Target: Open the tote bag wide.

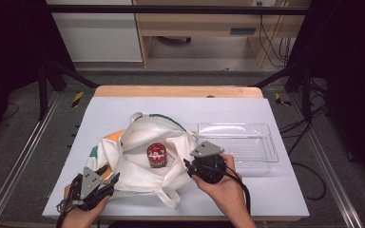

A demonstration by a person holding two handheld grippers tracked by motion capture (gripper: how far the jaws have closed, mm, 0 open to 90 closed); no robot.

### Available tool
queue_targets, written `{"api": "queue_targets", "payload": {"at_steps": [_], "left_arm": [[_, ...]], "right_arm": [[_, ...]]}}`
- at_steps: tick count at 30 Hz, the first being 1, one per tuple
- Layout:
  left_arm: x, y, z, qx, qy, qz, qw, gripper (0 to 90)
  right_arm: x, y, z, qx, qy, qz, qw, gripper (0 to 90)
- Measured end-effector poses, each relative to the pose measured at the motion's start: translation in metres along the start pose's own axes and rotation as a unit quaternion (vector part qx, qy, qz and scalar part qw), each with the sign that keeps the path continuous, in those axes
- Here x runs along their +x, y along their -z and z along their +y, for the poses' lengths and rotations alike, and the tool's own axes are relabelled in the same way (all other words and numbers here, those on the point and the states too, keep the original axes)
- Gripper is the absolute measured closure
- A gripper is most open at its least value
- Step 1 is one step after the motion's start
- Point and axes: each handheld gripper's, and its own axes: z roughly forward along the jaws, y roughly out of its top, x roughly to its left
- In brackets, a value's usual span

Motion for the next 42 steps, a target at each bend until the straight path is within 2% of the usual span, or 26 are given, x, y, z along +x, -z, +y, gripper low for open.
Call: {"api": "queue_targets", "payload": {"at_steps": [1,5,9,12,16,19,22,23,24,25,26,27,28,29,30,32,33,34,35,36,37,38,39,40,41,42], "left_arm": [[0.0,-0.001,0.0,0.002,-0.001,-0.003,1.0,52.1],[-0.001,-0.002,-0.001,0.007,-0.004,-0.003,1.0,53.9],[0.001,0.0,-0.001,0.004,-0.001,-0.003,1.0,53.8],[0.003,0.002,0.0,-0.004,0.006,-0.002,1.0,52.9],[0.003,0.004,0.0,-0.009,0.008,0.0,0.9999,50.0],[0.005,0.006,0.004,-0.027,0.016,0.002,0.9995,45.6],[0.009,0.006,0.007,-0.033,0.01,0.001,0.9994,43.2],[0.013,0.006,0.012,-0.034,0.019,0.003,0.9992,39.5],[0.013,0.006,0.012,-0.034,0.019,0.003,0.9992,39.0],[0.018,0.006,0.024,-0.041,0.017,-0.001,0.999,38.6],[0.018,0.006,0.024,-0.041,0.017,-0.001,0.999,37.3],[0.021,0.003,0.035,-0.042,0.008,-0.008,0.9991,36.6],[0.021,0.003,0.035,-0.042,0.008,-0.008,0.9991,36.6],[0.024,-0.003,0.047,-0.046,0.006,-0.015,0.9988,36.8],[0.024,-0.003,0.047,-0.046,0.006,-0.015,0.9988,36.7],[0.027,-0.01,0.06,-0.046,0.002,-0.025,0.9986,36.4],[0.028,-0.017,0.074,-0.046,-0.015,-0.027,0.9984,36.2],[0.028,-0.017,0.074,-0.046,-0.015,-0.027,0.9984,36.0],[0.03,-0.026,0.086,-0.043,-0.035,-0.019,0.9983,36.1],[0.03,-0.026,0.086,-0.043,-0.035,-0.019,0.9983,36.1],[0.032,-0.032,0.091,-0.04,-0.036,-0.019,0.9983,36.1],[0.034,-0.036,0.095,-0.038,-0.038,-0.017,0.9984,36.1],[0.041,-0.049,0.1,-0.026,-0.036,-0.02,0.9988,36.4],[0.041,-0.049,0.1,-0.026,-0.036,-0.02,0.9988,36.3],[0.048,-0.064,0.102,0.003,-0.041,-0.014,0.999,37.0],[0.048,-0.064,0.102,0.003,-0.041,-0.014,0.999,37.5]], "right_arm": [[0.002,0.001,-0.009,0.001,-0.011,0.002,0.9999,50.1],[0.005,0.002,-0.021,0.007,-0.018,0.002,0.9998,49.6],[0.006,0.001,-0.035,0.018,-0.033,-0.001,0.9993,49.1],[0.006,-0.003,-0.047,0.022,-0.048,0.008,0.9986,52.4],[0.006,-0.007,-0.053,0.028,-0.049,0.017,0.9982,59.2],[0.009,-0.014,-0.059,0.04,-0.03,0.021,0.9985,67.0],[0.009,-0.016,-0.06,0.041,-0.026,0.019,0.9986,71.8],[0.008,-0.017,-0.061,0.042,-0.021,0.015,0.9988,76.7],[0.008,-0.017,-0.061,0.042,-0.021,0.015,0.9988,76.7],[0.007,-0.019,-0.063,0.046,-0.023,0.016,0.9985,78.9],[0.007,-0.019,-0.063,0.046,-0.023,0.016,0.9985,78.9],[0.005,-0.021,-0.064,0.05,-0.024,0.017,0.9983,79.6],[0.005,-0.021,-0.064,0.05,-0.024,0.017,0.9983,79.6],[0.005,-0.021,-0.064,0.05,-0.028,0.018,0.9982,79.5],[0.005,-0.021,-0.064,0.05,-0.028,0.018,0.9982,79.5],[0.005,-0.021,-0.064,0.044,-0.03,0.016,0.9984,77.8],[0.005,-0.021,-0.065,0.04,-0.032,0.015,0.9986,75.4],[0.004,-0.021,-0.065,0.039,-0.038,0.015,0.9984,73.0],[0.004,-0.022,-0.065,0.037,-0.043,0.014,0.9983,69.6],[0.004,-0.022,-0.065,0.037,-0.043,0.014,0.9983,69.6],[0.003,-0.024,-0.066,0.036,-0.048,0.01,0.9981,63.5],[0.003,-0.024,-0.066,0.036,-0.048,0.01,0.9981,63.5],[0.002,-0.025,-0.066,0.03,-0.063,0.0,0.9975,60.9],[0.002,-0.025,-0.066,0.03,-0.063,0.0,0.9975,60.9],[0.002,-0.026,-0.066,0.031,-0.066,0.008,0.9973,60.1],[0.002,-0.027,-0.067,0.033,-0.069,0.008,0.9971,60.4]]}}
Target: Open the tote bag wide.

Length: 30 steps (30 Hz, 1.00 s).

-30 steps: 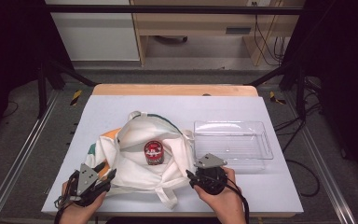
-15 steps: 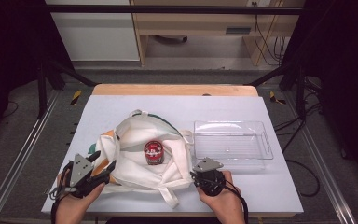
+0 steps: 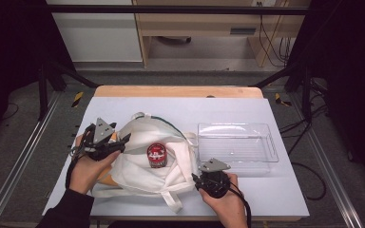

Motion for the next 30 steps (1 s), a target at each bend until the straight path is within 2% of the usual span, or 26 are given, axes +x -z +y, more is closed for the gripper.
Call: {"api": "queue_targets", "payload": {"at_steps": [1,3,4,6,7,8,9,10,11,12,13,14,15,16,17,18,19,20,21,24,25,26,27,29,30], "left_arm": [[0.006,-0.01,-0.002,0.01,0.007,-0.001,0.9999,39.6],[0.008,-0.012,-0.003,0.014,0.009,-0.004,0.9999,45.3],[0.011,-0.018,-0.006,0.027,0.014,-0.006,0.9995,49.4],[0.012,-0.019,-0.007,0.032,0.01,-0.006,0.9994,64.5],[0.013,-0.023,-0.009,0.05,0.012,-0.007,0.9986,69.2],[0.013,-0.023,-0.009,0.05,0.012,-0.007,0.9986,74.5],[0.013,-0.024,-0.01,0.056,0.011,-0.008,0.9984,76.5],[0.013,-0.026,-0.011,0.06,0.01,-0.006,0.9982,76.5],[0.014,-0.03,-0.012,0.061,0.012,-0.01,0.998,80.6],[0.014,-0.03,-0.012,0.061,0.012,-0.01,0.998,81.3],[0.015,-0.029,-0.013,0.062,0.023,-0.011,0.9977,81.3],[0.017,-0.028,-0.011,0.052,0.031,-0.013,0.9981,81.7],[0.019,-0.021,-0.004,0.029,0.037,-0.009,0.9989,82.1],[0.019,-0.021,-0.004,0.029,0.037,-0.009,0.9989,82.2],[0.021,-0.013,0.006,0.005,0.036,-0.001,0.9993,82.3],[0.021,-0.013,0.006,0.005,0.036,-0.001,0.9993,82.3],[0.022,-0.003,0.022,-0.026,0.021,0.007,0.9994,82.4],[0.022,-0.003,0.022,-0.026,0.021,0.007,0.9994,82.4],[0.022,0.001,0.033,-0.042,0.009,0.011,0.999,82.4],[0.022,-0.001,0.038,-0.043,0.007,0.01,0.999,82.4],[0.023,-0.01,0.035,-0.027,0.002,0.015,0.9995,82.4],[0.023,-0.01,0.035,-0.027,0.002,0.015,0.9995,82.4],[0.025,-0.023,0.024,-0.01,0.015,0.015,0.9997,82.4],[0.026,-0.026,0.019,-0.008,0.02,0.014,0.9997,82.4],[0.028,-0.035,0.007,-0.004,0.026,0.01,0.9996,82.4]], "right_arm": [[0.0,-0.001,0.0,0.001,-0.003,0.006,1.0,61.9],[0.0,-0.001,-0.001,0.003,-0.003,0.012,0.9999,64.4],[0.0,-0.001,-0.001,0.003,0.0,0.012,0.9999,66.4],[0.001,-0.001,-0.001,0.003,0.001,0.011,0.9999,69.6],[0.003,-0.001,-0.001,0.003,0.017,-0.007,0.9998,74.1],[0.003,-0.001,-0.001,0.003,0.017,-0.007,0.9998,74.1],[0.005,-0.002,0.0,0.008,0.026,-0.011,0.9996,78.3],[0.005,-0.002,0.0,0.008,0.026,-0.011,0.9996,78.3],[0.007,-0.003,0.001,0.011,0.035,-0.016,0.9992,80.4],[0.007,-0.003,0.001,0.011,0.035,-0.016,0.9992,80.4],[0.008,-0.003,0.001,0.011,0.037,-0.017,0.9991,81.2],[0.007,-0.002,0.002,0.011,0.037,-0.017,0.9991,81.9],[0.008,0.001,0.003,0.011,0.048,-0.021,0.9986,82.9],[0.008,0.005,0.003,0.008,0.051,-0.027,0.9983,83.2],[0.008,0.009,0.002,0.003,0.052,-0.03,0.9982,83.5],[0.008,0.009,0.002,0.003,0.052,-0.03,0.9982,83.5],[0.006,0.018,0.002,-0.005,0.051,-0.035,0.9981,83.8],[0.006,0.018,0.002,-0.005,0.051,-0.035,0.9981,83.8],[0.003,0.025,0.002,-0.013,0.046,-0.041,0.998,84.1],[-0.002,0.027,0.0,-0.015,0.045,-0.043,0.998,84.3],[-0.004,0.025,-0.002,-0.008,0.042,-0.042,0.9982,84.3],[-0.004,0.025,-0.002,-0.008,0.042,-0.042,0.9982,84.3],[-0.003,0.021,-0.004,0.002,0.044,-0.037,0.9983,84.3],[-0.002,0.017,-0.005,0.011,0.049,-0.036,0.9981,84.3],[-0.002,0.015,-0.006,0.015,0.052,-0.035,0.9979,84.3]]}}
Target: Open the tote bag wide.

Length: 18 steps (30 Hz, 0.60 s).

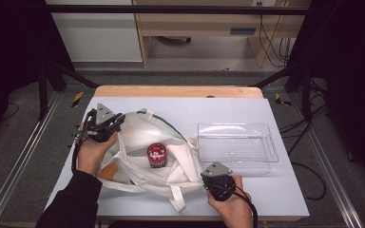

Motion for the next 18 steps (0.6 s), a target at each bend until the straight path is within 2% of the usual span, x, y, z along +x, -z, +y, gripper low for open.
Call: {"api": "queue_targets", "payload": {"at_steps": [1,2,3,6,7,10,11,13,16,17,18], "left_arm": [[0.0,-0.003,-0.008,0.008,0.016,-0.003,0.9998,82.4],[0.0,-0.003,-0.008,0.008,0.016,-0.003,0.9998,82.4],[0.001,-0.008,-0.018,0.017,0.022,-0.004,0.9996,82.4],[0.001,-0.012,-0.025,0.027,0.023,-0.003,0.9994,82.3],[0.001,-0.014,-0.034,0.036,0.024,-0.003,0.9991,82.2],[0.0,-0.015,-0.042,0.046,0.018,-0.001,0.9988,82.2],[-0.001,-0.015,-0.05,0.051,0.019,-0.005,0.9985,82.2],[-0.002,-0.014,-0.054,0.056,0.022,-0.012,0.9981,82.1],[-0.003,-0.008,-0.054,0.045,0.024,-0.012,0.9986,81.2],[-0.003,-0.002,-0.049,0.029,0.026,-0.012,0.9992,79.8],[-0.003,-0.002,-0.049,0.029,0.026,-0.012,0.9992,76.9]], "right_arm": [[0.0,-0.002,-0.001,0.006,0.003,0.002,1.0,84.3],[0.0,-0.002,-0.001,0.006,0.003,0.002,1.0,84.3],[-0.001,-0.005,-0.001,0.013,0.004,0.007,0.9999,84.2],[-0.001,-0.009,-0.002,0.016,0.0,0.011,0.9998,84.2],[-0.001,-0.009,-0.003,0.018,0.001,0.01,0.9998,84.1],[-0.001,-0.01,-0.003,0.022,0.001,0.013,0.9997,84.1],[-0.002,-0.013,-0.005,0.026,-0.004,0.017,0.9995,83.9],[-0.002,-0.015,-0.005,0.028,-0.005,0.02,0.9994,83.6],[-0.003,-0.013,-0.005,0.023,-0.005,0.021,0.9995,82.4],[-0.005,-0.009,-0.005,0.012,-0.011,0.023,0.9996,77.0],[-0.006,-0.006,-0.004,0.003,-0.014,0.022,0.9997,73.7]]}}
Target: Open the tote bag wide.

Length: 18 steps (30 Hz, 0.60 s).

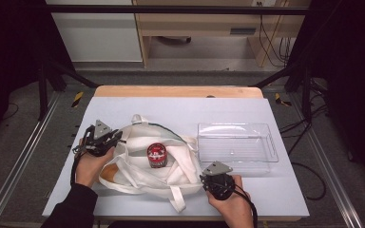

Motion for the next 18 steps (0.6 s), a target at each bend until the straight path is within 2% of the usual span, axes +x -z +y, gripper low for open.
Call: {"api": "queue_targets", "payload": {"at_steps": [1,2,3,4,5,6,8,9,11,12,13,14,15,16,17,18], "left_arm": [[-0.002,0.007,0.006,-0.013,-0.003,0.003,0.9999,72.7],[-0.002,0.007,0.006,-0.013,-0.003,0.003,0.9999,70.2],[-0.006,0.016,0.013,-0.024,-0.008,0.007,0.9996,67.5],[-0.006,0.016,0.013,-0.024,-0.008,0.007,0.9996,64.5],[-0.008,0.02,0.016,-0.029,-0.008,0.008,0.9995,64.5],[-0.013,0.027,0.021,-0.037,-0.013,0.007,0.9992,58.9],[-0.017,0.031,0.023,-0.038,-0.017,0.007,0.9991,55.2],[-0.023,0.036,0.025,-0.039,-0.022,0.007,0.999,53.2],[-0.026,0.038,0.025,-0.037,-0.024,0.008,0.999,51.8],[-0.029,0.039,0.024,-0.038,-0.035,0.012,0.9986,49.1],[-0.035,0.042,0.021,-0.026,-0.043,0.017,0.9986,48.7],[-0.035,0.042,0.021,-0.026,-0.043,0.017,0.9986,48.3],[-0.037,0.043,0.017,-0.019,-0.041,0.011,0.9989,48.3],[-0.037,0.043,0.017,-0.019,-0.041,0.011,0.9989,48.3],[-0.039,0.043,0.011,-0.004,-0.044,0.009,0.999,48.3],[-0.04,0.043,0.008,-0.003,-0.042,0.009,0.9991,48.4]], "right_arm": [[-0.001,0.003,0.001,-0.01,0.003,0.001,0.9999,72.2],[-0.001,0.003,0.001,-0.01,0.003,0.001,0.9999,72.2],[-0.002,0.01,0.004,-0.027,0.005,-0.003,0.9996,68.1],[-0.002,0.01,0.004,-0.027,0.005,-0.003,0.9996,68.1],[-0.003,0.013,0.006,-0.037,0.004,-0.002,0.9993,66.2],[-0.003,0.019,0.01,-0.058,0.005,0.008,0.9983,62.4],[-0.002,0.025,0.015,-0.068,0.014,0.009,0.9975,59.3],[-0.001,0.027,0.018,-0.073,0.016,0.011,0.9971,58.0],[0.001,0.028,0.021,-0.075,0.02,0.017,0.9968,57.1],[0.005,0.028,0.027,-0.078,0.025,0.025,0.9963,56.0],[0.007,0.028,0.03,-0.08,0.029,0.028,0.996,56.4],[0.007,0.028,0.03,-0.08,0.029,0.028,0.996,56.4],[0.014,0.026,0.037,-0.087,0.036,0.044,0.9946,57.2],[0.014,0.026,0.037,-0.087,0.036,0.044,0.9946,57.2],[0.022,0.022,0.045,-0.087,0.051,0.063,0.9929,57.4],[0.027,0.02,0.049,-0.083,0.063,0.07,0.9921,57.2]]}}
